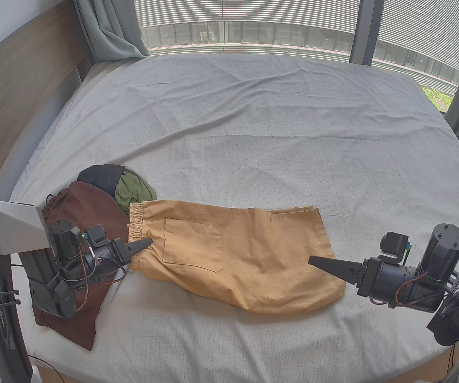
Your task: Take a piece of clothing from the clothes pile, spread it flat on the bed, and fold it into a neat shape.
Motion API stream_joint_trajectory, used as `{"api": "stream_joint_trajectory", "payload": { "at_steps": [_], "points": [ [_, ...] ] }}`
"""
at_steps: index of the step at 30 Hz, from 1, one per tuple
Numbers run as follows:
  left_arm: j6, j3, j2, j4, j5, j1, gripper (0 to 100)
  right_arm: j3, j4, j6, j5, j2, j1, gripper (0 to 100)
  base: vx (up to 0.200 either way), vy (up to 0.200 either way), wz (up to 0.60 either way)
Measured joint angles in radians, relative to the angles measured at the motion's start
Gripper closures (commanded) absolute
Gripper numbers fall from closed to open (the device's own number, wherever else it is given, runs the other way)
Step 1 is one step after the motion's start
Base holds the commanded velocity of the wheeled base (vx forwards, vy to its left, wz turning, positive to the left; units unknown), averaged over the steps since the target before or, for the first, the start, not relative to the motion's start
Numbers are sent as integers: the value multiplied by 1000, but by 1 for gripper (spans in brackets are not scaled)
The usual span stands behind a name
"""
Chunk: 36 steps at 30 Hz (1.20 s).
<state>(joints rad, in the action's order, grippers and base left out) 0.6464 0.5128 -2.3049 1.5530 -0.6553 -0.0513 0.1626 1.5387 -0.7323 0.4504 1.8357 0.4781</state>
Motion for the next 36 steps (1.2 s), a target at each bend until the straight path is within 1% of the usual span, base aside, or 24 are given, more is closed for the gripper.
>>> {"api": "stream_joint_trajectory", "payload": {
  "at_steps": [3, 6, 8, 10, 27, 32, 36],
  "points": [
    [1, -16, 21, 0, -46, 21, 100, 0, 0, 1, 0, 3, 0, 0, 0, 0, 0],
    [3, -34, 45, 0, -134, 49, 100, -1, 0, 10, 0, 7, 0, 0, 0, 0, 0],
    [4, -45, 60, 0, -175, 72, 100, -1, 0, 15, 0, 10, 0, 0, 0, 0, 0],
    [6, -53, 77, 0, -197, 98, 100, -1, 0, 20, 0, 13, 0, 0, 0, 0, 0],
    [4, -62, 117, 0, -207, 141, 100, -1, 1, 22, 0, 19, 0, 0, 0, 0, 0],
    [5, -60, 117, 0, -233, 155, 100, -1, 1, 22, 0, 19, 0, 0, 0, 0, 0],
    [4, -62, 119, 0, -237, 156, 100, -1, 1, 22, 0, 19, 2, 0, 0, 0, 0]
  ]
}}
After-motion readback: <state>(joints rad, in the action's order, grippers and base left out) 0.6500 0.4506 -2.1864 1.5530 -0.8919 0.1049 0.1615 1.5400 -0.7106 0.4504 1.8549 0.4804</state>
